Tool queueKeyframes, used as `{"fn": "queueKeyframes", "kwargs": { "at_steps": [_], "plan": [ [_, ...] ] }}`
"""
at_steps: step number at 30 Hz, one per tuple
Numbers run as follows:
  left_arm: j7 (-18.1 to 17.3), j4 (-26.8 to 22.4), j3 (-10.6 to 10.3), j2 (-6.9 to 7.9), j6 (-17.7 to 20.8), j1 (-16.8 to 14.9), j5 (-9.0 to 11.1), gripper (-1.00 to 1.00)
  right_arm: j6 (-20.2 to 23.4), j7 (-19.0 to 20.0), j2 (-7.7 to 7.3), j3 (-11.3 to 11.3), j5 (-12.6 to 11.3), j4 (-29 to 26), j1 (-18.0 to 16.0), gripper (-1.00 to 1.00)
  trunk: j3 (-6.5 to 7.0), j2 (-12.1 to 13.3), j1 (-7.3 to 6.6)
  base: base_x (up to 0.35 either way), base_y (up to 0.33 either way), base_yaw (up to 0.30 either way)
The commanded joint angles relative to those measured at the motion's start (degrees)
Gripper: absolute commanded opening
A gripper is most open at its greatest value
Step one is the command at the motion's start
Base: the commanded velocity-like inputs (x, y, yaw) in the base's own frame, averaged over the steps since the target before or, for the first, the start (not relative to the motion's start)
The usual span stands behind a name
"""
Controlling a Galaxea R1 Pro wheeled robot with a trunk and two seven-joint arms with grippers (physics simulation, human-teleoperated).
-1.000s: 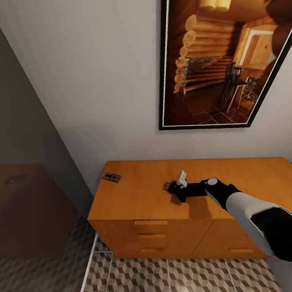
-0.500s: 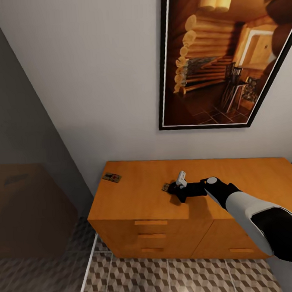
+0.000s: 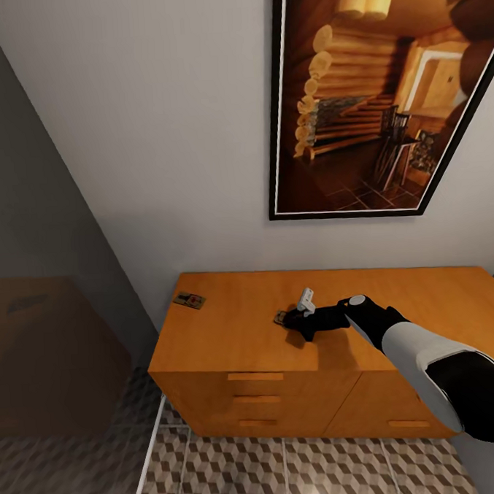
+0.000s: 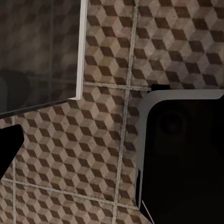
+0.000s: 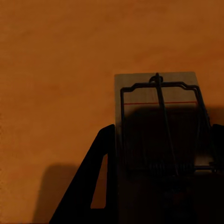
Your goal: Take the four mousetraps from the cabinet in the bathroom and place them on the bathroom floor. Make sure all four end up on the same floor surface, and ensure that at least two of them are either under or directly next to the same bathroom sink.
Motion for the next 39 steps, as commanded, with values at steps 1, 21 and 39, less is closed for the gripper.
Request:
{"fn": "queueKeyframes", "kwargs": {
  "at_steps": [1,21,39],
  "plan": [
    [0.1,0.2,-0.5,-0.03,-0.3,-0.1,0.2,1.0,0.0,0.3,-0.02,1.3,1.5,2.0,0.0,-1.0,-0.11,-0.1,0.04,0.0,0.0,0.0],
    [0.1,0.2,-0.5,-0.03,-0.4,-0.1,0.2,1.0,19.1,0.4,-0.02,1.4,1.4,-20.1,0.0,-1.0,-0.11,-0.1,0.04,0.0,0.0,0.0],
    [0.1,0.2,-0.5,-0.03,-0.4,-0.1,0.2,1.0,34.9,0.4,-0.02,1.5,1.4,-35.8,0.0,-1.0,-0.11,-0.1,0.04,0.0,0.0,0.0]
  ]
}}
